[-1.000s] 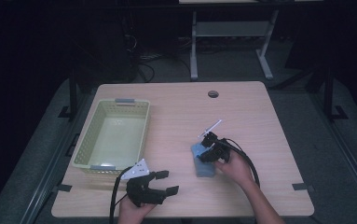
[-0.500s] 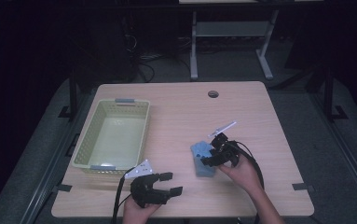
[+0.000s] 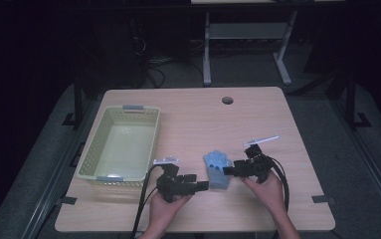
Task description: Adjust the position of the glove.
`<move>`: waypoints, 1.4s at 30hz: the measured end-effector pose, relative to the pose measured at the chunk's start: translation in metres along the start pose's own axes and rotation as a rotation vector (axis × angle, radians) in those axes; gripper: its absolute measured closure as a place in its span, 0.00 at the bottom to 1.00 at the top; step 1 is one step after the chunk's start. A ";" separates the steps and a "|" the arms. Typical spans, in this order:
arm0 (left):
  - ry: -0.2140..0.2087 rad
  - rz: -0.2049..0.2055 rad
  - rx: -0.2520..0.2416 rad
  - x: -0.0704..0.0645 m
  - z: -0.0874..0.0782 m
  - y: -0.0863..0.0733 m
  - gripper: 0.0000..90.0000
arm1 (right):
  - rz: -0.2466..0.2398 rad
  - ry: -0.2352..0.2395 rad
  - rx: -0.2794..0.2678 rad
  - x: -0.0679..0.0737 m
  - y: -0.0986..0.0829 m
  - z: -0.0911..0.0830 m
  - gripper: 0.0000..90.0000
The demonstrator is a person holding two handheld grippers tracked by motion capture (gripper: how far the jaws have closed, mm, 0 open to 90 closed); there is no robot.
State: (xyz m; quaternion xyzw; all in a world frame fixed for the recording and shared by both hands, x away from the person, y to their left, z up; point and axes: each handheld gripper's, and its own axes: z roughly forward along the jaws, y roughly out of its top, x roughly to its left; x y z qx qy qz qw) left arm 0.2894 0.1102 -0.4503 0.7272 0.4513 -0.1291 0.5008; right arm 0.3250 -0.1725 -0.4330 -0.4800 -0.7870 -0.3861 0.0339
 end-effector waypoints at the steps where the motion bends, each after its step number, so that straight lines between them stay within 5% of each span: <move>1: 0.006 -0.026 0.002 0.002 0.003 0.003 0.27 | 0.015 0.003 0.001 -0.002 -0.002 0.001 0.41; 7: 0.034 -0.165 0.025 0.018 0.021 0.016 0.29 | 0.093 0.026 -0.015 -0.012 -0.011 0.006 0.42; 16: 0.033 -0.234 0.060 0.032 0.041 0.018 0.43 | 0.150 0.044 0.003 -0.015 -0.018 0.020 0.47; 29: 0.007 -0.219 0.098 0.033 0.049 0.015 0.68 | 0.159 0.068 -0.005 -0.011 -0.023 0.028 0.65; 42: -0.042 -0.241 0.100 0.038 0.056 0.013 0.79 | 0.193 0.116 -0.033 -0.010 -0.026 0.033 0.81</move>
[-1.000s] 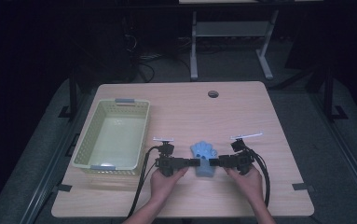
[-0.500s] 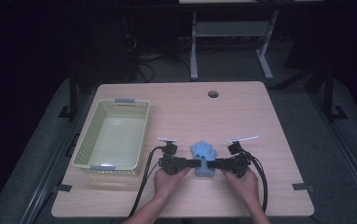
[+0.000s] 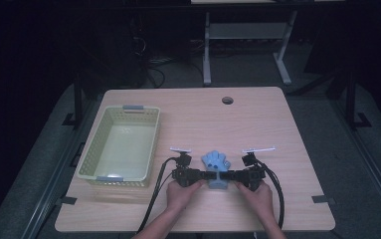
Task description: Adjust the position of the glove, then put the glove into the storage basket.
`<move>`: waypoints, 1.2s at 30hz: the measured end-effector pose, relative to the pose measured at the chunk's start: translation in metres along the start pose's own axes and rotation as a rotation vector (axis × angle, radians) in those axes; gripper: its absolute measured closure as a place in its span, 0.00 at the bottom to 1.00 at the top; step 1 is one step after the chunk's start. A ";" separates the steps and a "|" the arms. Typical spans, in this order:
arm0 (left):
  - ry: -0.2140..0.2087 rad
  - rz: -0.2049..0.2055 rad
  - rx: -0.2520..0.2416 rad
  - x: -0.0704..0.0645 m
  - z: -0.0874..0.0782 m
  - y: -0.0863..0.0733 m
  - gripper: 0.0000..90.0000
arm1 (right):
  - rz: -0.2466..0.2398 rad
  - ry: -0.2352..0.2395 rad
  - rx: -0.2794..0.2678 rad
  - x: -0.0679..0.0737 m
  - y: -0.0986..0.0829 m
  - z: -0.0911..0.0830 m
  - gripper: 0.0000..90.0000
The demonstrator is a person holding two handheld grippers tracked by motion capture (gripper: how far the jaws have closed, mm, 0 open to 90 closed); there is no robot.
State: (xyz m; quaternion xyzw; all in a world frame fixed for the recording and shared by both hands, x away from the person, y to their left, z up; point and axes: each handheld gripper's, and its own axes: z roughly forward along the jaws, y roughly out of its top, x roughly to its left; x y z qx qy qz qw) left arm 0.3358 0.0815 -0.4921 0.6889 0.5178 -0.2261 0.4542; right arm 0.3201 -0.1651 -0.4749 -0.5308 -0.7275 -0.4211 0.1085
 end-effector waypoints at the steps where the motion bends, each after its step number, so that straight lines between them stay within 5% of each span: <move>1: -0.001 0.004 0.001 0.000 0.000 0.000 0.80 | -0.003 0.003 -0.001 0.000 0.000 0.000 0.82; 14: -0.021 0.057 0.002 -0.004 -0.002 0.004 0.82 | -0.018 0.024 -0.004 0.003 0.001 -0.005 0.86; 19: -0.030 0.072 -0.010 -0.008 -0.008 0.008 0.82 | -0.058 0.008 -0.012 0.012 0.005 -0.009 0.86; 36: -0.057 0.126 -0.013 -0.020 -0.023 0.012 0.82 | -0.079 0.030 -0.024 0.027 0.011 -0.021 0.86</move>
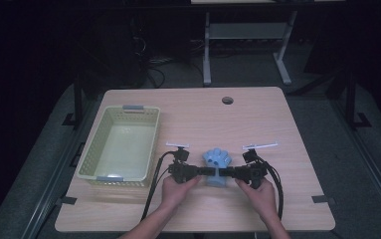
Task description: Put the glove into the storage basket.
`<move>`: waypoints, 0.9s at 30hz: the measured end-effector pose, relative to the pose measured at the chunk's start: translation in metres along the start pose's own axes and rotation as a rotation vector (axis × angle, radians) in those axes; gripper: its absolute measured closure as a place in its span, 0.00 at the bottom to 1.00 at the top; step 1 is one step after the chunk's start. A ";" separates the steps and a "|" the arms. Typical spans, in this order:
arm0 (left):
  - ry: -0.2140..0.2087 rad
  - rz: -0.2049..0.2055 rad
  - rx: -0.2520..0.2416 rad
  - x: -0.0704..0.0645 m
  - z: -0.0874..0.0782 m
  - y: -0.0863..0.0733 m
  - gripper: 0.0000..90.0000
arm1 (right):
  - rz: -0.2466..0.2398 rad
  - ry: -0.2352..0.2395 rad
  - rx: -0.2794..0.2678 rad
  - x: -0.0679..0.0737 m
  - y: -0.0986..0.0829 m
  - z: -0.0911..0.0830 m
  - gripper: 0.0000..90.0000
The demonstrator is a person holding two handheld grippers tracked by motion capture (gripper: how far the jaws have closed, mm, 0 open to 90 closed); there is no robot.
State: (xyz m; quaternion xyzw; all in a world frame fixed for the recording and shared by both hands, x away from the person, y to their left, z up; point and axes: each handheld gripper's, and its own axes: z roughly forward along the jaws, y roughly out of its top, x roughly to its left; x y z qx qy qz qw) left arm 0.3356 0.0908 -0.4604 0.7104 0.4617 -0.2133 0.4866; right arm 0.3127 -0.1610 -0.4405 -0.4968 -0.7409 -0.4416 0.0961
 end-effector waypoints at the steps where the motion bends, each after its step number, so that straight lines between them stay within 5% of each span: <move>1: 0.000 0.007 -0.001 -0.001 -0.002 0.001 0.82 | -0.002 -0.001 -0.001 0.002 0.001 0.000 0.86; 27: -0.024 0.051 -0.061 -0.015 -0.057 0.014 0.84 | -0.085 0.057 -0.022 0.044 0.033 0.001 0.86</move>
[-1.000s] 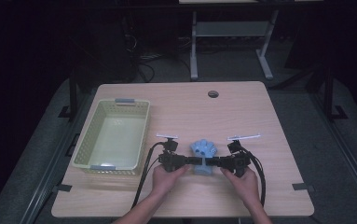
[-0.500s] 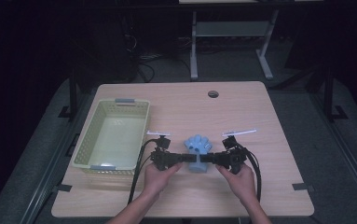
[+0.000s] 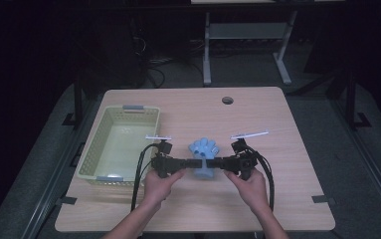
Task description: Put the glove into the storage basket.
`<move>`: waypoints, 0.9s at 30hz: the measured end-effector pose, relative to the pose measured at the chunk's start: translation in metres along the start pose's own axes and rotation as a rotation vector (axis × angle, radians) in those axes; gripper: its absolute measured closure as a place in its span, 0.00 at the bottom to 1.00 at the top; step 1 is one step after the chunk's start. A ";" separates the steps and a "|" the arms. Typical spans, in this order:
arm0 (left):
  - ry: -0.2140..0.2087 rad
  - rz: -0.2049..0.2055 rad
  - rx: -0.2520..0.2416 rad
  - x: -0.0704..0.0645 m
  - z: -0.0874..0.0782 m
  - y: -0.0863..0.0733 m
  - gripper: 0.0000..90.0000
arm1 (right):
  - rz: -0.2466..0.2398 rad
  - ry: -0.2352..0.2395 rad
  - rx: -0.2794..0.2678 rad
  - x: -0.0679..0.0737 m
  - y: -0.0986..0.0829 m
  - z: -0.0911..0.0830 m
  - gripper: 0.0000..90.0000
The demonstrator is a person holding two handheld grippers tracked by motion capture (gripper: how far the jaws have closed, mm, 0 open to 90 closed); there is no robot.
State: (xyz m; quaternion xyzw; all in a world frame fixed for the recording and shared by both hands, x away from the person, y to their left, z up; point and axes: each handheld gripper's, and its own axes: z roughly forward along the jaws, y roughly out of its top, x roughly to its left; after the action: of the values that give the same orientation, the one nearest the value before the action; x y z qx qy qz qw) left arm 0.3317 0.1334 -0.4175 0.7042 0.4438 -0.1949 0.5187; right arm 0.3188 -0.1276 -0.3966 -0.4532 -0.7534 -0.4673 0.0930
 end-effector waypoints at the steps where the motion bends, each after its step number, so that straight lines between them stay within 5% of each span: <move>1: 0.000 0.000 0.000 0.000 0.000 0.000 0.84 | 0.000 0.000 0.000 0.000 0.000 0.000 0.86; 27: -0.010 0.027 -0.027 0.003 -0.044 0.021 0.85 | -0.064 0.043 -0.002 0.028 0.039 0.017 0.87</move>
State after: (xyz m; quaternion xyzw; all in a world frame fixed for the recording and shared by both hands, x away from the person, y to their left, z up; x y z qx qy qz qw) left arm 0.3427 0.1724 -0.3906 0.7020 0.4343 -0.1855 0.5330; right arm 0.3374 -0.0914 -0.3657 -0.4186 -0.7649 -0.4806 0.0937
